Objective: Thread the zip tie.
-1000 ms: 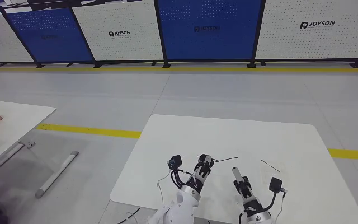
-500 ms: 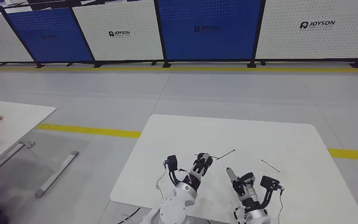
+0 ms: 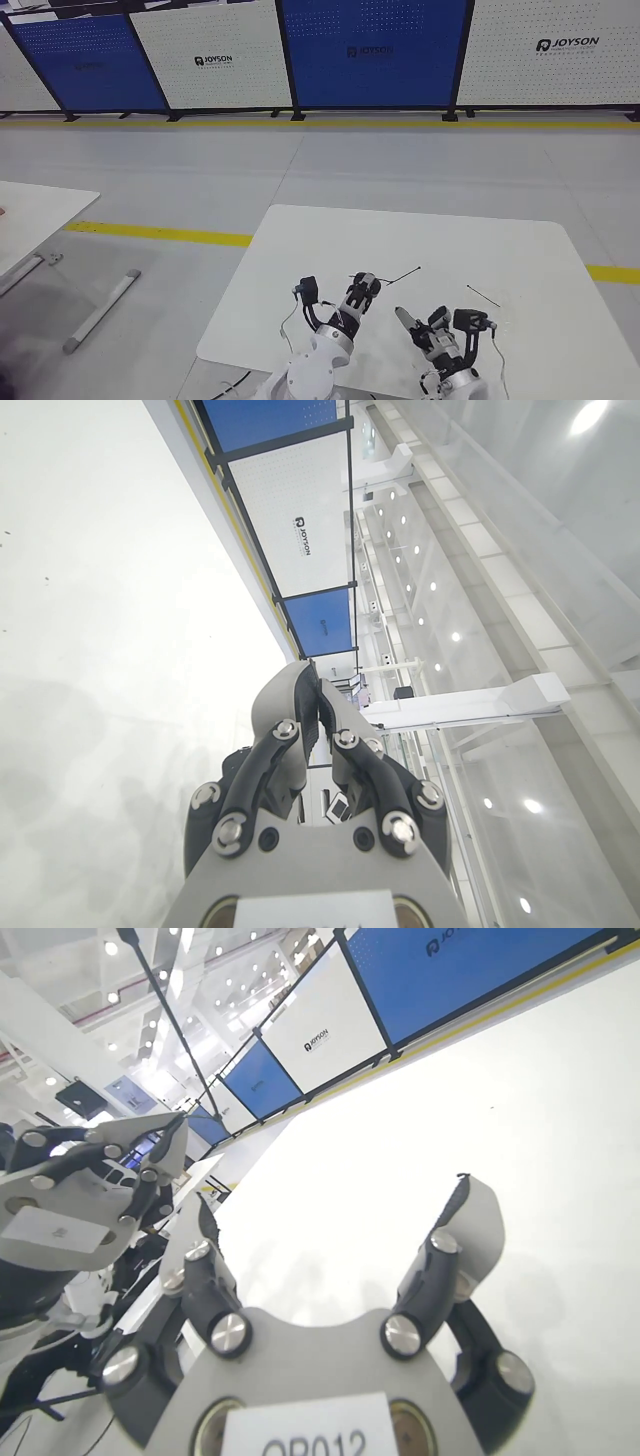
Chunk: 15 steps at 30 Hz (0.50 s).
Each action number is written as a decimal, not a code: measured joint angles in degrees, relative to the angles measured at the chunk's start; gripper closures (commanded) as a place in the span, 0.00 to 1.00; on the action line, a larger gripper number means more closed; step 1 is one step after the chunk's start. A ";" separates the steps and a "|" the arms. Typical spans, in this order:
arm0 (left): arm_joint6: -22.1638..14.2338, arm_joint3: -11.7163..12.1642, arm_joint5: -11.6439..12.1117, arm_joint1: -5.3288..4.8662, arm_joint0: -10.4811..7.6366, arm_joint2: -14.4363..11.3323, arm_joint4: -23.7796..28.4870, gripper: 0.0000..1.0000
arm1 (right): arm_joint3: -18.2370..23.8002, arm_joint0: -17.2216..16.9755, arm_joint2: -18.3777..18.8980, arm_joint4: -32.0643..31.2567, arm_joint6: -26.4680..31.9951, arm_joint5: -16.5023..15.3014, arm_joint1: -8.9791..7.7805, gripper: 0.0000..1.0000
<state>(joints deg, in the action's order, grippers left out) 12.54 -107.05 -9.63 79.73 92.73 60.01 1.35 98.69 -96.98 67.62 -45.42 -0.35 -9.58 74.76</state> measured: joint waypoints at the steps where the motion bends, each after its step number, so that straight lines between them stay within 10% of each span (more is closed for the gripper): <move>1: 0.13 0.09 -0.07 0.03 -0.07 -0.04 0.14 1.00 | 0.33 -0.33 0.28 0.16 0.23 -1.00 -0.10 0.00; 15: -0.89 0.35 0.05 0.05 -0.21 -0.67 0.23 1.00 | -0.26 1.60 0.70 5.77 9.30 -2.59 -0.36 0.00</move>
<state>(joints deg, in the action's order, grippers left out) 11.65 -106.70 -9.58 79.78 92.52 59.34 1.58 98.43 -95.37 68.33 -39.64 8.95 -12.17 74.40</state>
